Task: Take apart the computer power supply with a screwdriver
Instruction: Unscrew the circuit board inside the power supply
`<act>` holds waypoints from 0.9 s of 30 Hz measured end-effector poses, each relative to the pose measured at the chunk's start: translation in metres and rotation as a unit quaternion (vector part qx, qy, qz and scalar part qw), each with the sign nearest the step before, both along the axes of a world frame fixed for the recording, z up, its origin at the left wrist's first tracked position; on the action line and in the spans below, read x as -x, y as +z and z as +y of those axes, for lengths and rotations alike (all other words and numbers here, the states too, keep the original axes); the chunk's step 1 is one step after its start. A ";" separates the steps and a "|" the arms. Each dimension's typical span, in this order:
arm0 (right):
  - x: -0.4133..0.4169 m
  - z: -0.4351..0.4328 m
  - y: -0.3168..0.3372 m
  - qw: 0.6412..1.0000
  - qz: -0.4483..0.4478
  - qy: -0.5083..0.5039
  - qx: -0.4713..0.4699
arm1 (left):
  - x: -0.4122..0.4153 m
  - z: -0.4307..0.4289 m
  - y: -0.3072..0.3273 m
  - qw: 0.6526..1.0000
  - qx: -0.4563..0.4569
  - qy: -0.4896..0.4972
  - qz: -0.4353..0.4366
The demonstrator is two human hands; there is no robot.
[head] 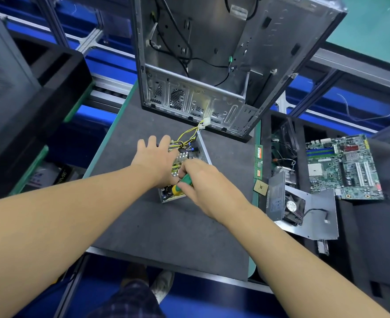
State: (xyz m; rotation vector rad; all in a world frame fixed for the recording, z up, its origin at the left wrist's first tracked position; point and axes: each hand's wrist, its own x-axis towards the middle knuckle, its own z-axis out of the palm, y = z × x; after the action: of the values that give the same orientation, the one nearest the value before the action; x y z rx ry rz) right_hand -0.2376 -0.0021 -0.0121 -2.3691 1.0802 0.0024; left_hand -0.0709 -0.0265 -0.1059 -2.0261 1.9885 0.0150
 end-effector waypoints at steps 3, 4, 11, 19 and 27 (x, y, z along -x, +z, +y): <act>-0.001 0.000 0.000 1.000 0.006 -0.004 0.002 | 0.000 0.000 0.003 1.000 -0.007 0.002 0.003; -0.003 0.001 0.000 1.000 0.015 -0.005 0.009 | 0.000 0.000 0.004 1.000 -0.012 0.002 0.005; -0.016 0.007 0.004 0.984 0.054 0.148 0.080 | -0.003 0.002 0.007 0.999 -0.023 -0.010 0.026; -0.019 -0.004 0.016 0.984 0.156 0.081 0.042 | 0.000 0.004 0.012 0.999 -0.028 0.005 0.037; -0.042 -0.004 0.037 0.923 0.238 0.199 0.228 | -0.003 0.006 0.017 0.999 -0.024 -0.008 0.027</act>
State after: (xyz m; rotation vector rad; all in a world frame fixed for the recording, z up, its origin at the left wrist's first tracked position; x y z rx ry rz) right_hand -0.1959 -0.0064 0.0251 -3.0824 0.8377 0.5555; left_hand -0.0683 -0.0204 -0.0891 -2.0003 2.0154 0.1143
